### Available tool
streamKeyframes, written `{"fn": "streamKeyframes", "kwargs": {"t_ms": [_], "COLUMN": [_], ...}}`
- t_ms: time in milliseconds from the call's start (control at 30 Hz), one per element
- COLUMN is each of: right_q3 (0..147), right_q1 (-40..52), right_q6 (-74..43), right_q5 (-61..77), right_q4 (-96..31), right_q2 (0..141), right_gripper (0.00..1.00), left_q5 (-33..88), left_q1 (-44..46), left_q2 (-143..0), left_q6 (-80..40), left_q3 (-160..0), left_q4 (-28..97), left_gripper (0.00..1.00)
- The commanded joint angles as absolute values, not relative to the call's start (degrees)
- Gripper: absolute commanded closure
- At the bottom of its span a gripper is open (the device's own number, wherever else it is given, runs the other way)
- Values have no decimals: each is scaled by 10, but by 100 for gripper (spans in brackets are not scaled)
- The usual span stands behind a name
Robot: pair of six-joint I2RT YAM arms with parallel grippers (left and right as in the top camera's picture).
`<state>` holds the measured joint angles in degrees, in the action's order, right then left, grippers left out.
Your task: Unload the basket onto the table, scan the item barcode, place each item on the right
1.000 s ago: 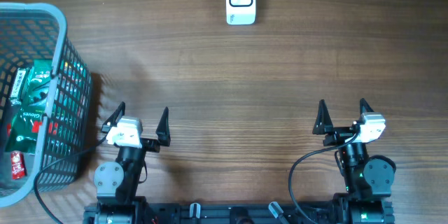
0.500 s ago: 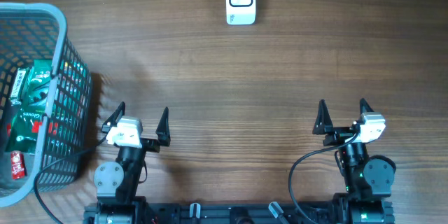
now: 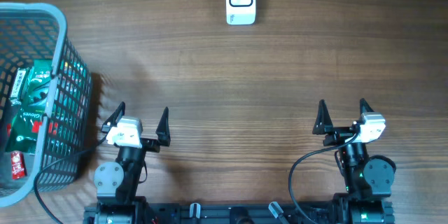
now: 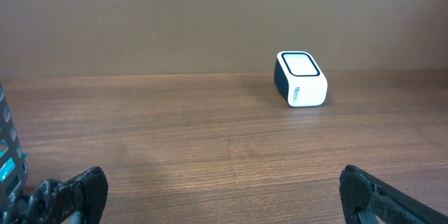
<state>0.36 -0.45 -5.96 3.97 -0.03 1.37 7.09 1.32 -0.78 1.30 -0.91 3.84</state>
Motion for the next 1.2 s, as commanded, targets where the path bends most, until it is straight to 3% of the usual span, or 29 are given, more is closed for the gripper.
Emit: {"fn": "streamKeyframes", "kwargs": {"t_ms": [0,267,533,733,933,1067,1167], "right_q3": [3,3,3,3,3,3,3], "right_q1": [-2,-2,-2,-2,-2,-2,-2], "right_q6": [-61,-61,-62,-61,-61,-61,-61], "right_q5": [32,32,32,32,32,32,32], "right_q4": [1,1,1,1,1,1,1], "right_q2": [8,8,8,8,8,8,8], "right_gripper": [0,0,0,0,0,0,0], "left_q5": [104,152,157,214,103,5,-3], "left_q1": [9,9,9,9,8,3,-60], "left_q2": [-4,-26,-381,-487,-542,-626,-702], "left_q6": [8,-53,-82,-83,-159,-198,-250], "left_q3": [-3,-130,-560,-594,-634,-819,-964], "left_q4": [31,129,451,478,483,556,631], "left_gripper": [0,0,0,0,0,0,0]}}
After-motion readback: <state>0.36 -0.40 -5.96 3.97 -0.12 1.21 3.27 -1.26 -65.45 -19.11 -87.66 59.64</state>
